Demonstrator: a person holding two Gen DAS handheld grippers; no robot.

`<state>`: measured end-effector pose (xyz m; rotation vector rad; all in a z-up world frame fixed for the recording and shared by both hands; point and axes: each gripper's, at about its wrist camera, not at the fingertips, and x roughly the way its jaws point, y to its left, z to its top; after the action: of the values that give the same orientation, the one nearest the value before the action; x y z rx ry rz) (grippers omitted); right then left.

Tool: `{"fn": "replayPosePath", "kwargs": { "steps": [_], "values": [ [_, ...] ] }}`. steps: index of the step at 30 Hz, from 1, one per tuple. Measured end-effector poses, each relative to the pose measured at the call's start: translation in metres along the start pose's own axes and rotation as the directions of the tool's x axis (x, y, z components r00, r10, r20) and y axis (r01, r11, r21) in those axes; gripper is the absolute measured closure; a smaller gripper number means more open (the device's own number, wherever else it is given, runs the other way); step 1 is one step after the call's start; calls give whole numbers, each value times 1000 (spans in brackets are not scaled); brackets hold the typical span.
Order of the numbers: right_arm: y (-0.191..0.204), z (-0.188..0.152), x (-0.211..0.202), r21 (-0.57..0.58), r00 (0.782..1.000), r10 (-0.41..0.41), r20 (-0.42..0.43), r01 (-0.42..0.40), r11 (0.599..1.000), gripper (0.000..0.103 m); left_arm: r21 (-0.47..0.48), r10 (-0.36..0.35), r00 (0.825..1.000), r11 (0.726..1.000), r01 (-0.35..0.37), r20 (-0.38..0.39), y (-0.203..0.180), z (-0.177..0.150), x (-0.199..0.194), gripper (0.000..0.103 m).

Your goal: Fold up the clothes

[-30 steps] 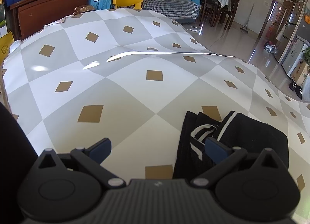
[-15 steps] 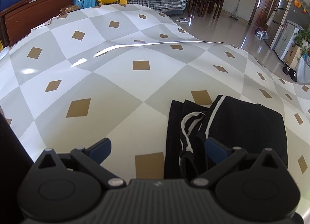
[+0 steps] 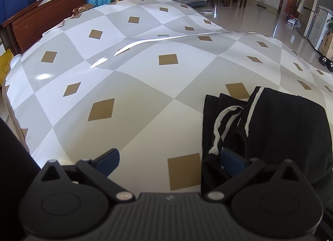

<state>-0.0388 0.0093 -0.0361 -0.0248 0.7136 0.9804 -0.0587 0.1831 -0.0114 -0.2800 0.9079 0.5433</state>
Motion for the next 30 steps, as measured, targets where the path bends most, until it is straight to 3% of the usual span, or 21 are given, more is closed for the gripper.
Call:
{"fn": "replayPosePath", "kwargs": {
  "steps": [8,19,30],
  "values": [
    [-5,0,8,30,999,-39,4,38,999,60,-27,19,999,999,-21,-45,12,-3,13,0],
    [-6,-5,17,9,999,-30,-41,30,1000,60,-47,15,995,999,-20,-99,16,-8,31,0],
    [-18,11,4,82,988,-140,62,135,987,60,-119,-25,997,993,16,-74,24,-3,27,0]
  ]
}}
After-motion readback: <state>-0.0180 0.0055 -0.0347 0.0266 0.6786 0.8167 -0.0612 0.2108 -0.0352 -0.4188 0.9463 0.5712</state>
